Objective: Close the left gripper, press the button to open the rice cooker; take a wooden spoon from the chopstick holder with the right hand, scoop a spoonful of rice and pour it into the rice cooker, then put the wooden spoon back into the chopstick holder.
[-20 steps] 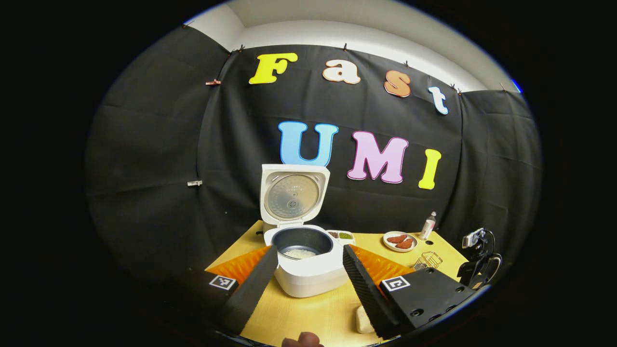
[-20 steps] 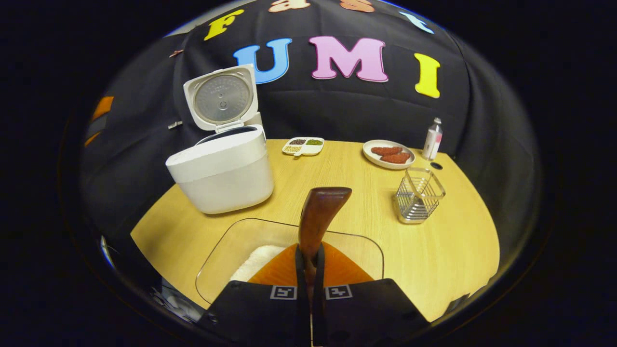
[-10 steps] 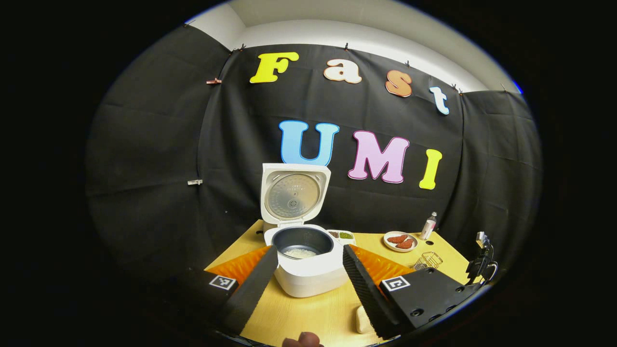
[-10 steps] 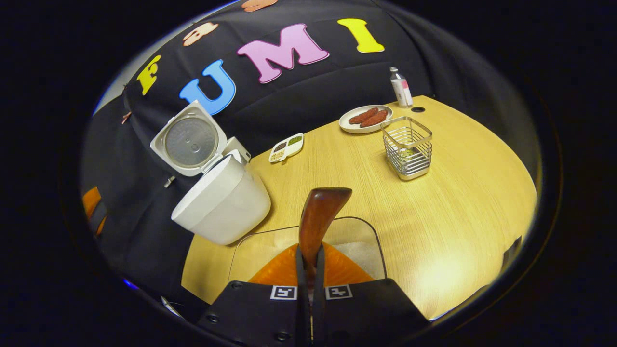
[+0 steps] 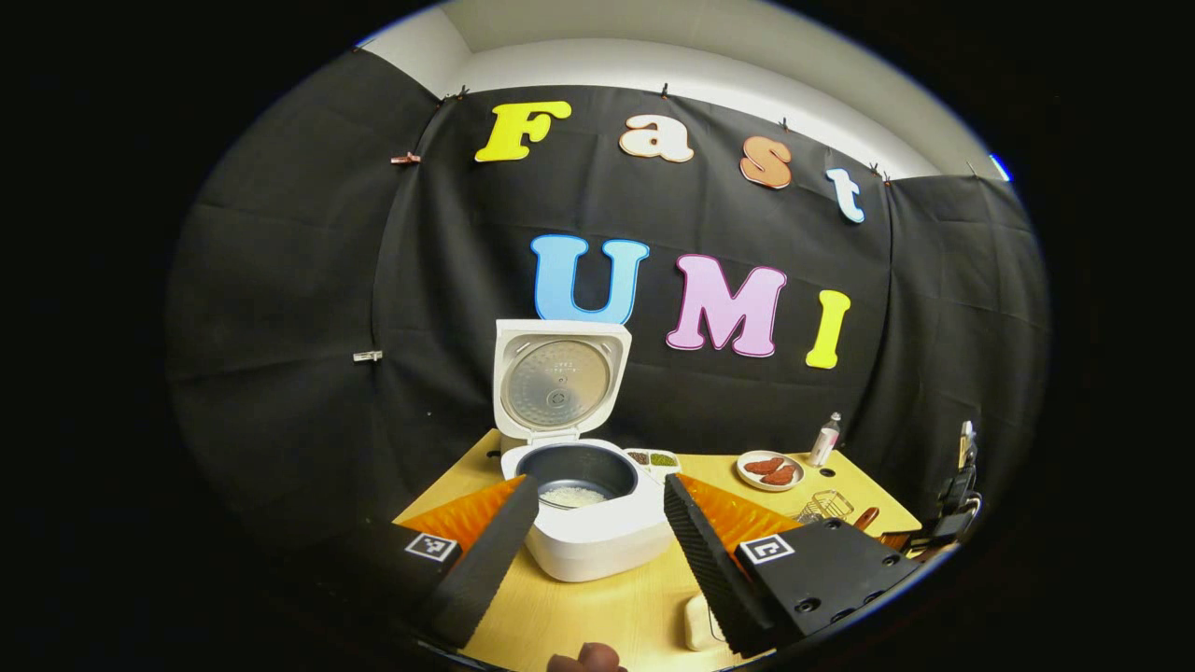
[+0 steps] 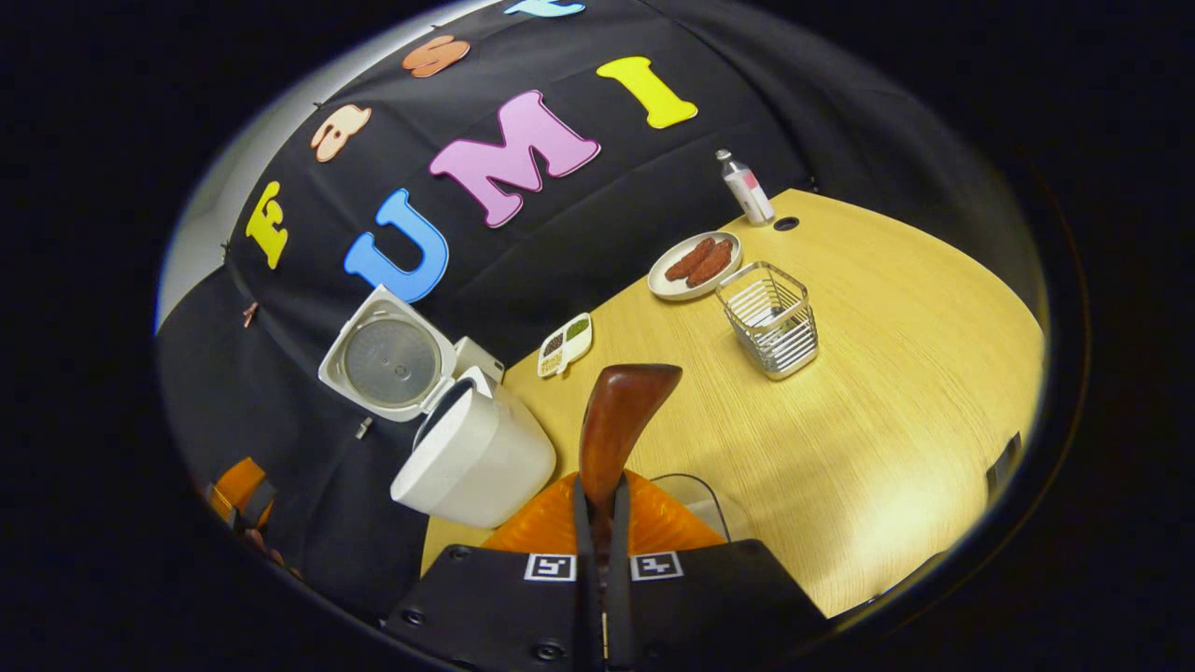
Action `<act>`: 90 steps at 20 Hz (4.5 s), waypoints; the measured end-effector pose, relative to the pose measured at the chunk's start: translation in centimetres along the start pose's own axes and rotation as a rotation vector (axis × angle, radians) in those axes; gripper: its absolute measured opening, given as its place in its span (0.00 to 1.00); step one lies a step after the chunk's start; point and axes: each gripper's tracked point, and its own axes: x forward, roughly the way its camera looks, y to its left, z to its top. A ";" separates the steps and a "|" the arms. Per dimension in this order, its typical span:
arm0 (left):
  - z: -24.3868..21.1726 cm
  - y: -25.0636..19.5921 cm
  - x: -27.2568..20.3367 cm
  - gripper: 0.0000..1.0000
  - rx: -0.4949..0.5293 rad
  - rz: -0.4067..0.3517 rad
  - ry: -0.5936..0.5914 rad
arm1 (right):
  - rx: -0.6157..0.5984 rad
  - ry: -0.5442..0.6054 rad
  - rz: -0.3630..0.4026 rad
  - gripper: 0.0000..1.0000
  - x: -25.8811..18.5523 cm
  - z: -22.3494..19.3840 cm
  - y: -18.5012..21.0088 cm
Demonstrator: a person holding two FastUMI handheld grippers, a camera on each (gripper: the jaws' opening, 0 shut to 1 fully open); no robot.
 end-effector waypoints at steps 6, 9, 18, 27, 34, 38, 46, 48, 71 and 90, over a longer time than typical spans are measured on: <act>-0.5 0.4 0.5 0.94 -0.010 -0.005 0.005 | 0.017 -0.055 0.043 0.06 -0.7 5.6 6.2; -0.4 0.4 0.7 0.94 0.003 -0.006 -0.003 | -0.022 -0.077 0.075 0.06 -0.4 8.0 10.7; -1.0 -0.3 0.7 0.94 -0.004 -0.031 0.001 | -0.020 -0.123 0.293 0.06 3.5 12.6 25.9; -2.1 1.8 1.6 0.94 -0.019 0.006 0.003 | -0.068 -0.126 0.288 0.06 12.0 11.4 31.3; -3.4 3.7 2.9 0.94 -0.047 0.027 0.029 | -0.312 -0.162 0.239 0.06 19.0 8.3 33.4; -3.9 5.2 3.5 0.94 -0.041 0.048 0.040 | -0.545 -0.173 0.240 0.06 21.5 6.2 35.2; -5.1 7.6 3.5 0.94 -0.081 0.087 0.070 | -0.910 -0.204 0.301 0.06 22.8 3.2 38.0; -5.1 7.5 3.7 0.94 -0.080 0.088 0.067 | -1.014 -0.209 0.323 0.06 22.6 2.4 38.7; -3.9 6.2 2.6 0.94 -0.062 0.070 0.050 | -0.606 -0.093 0.385 0.06 18.9 4.8 37.5; -2.8 -5.1 4.9 0.94 0.040 -0.050 0.033 | -0.185 -0.280 0.196 0.06 8.2 23.1 11.4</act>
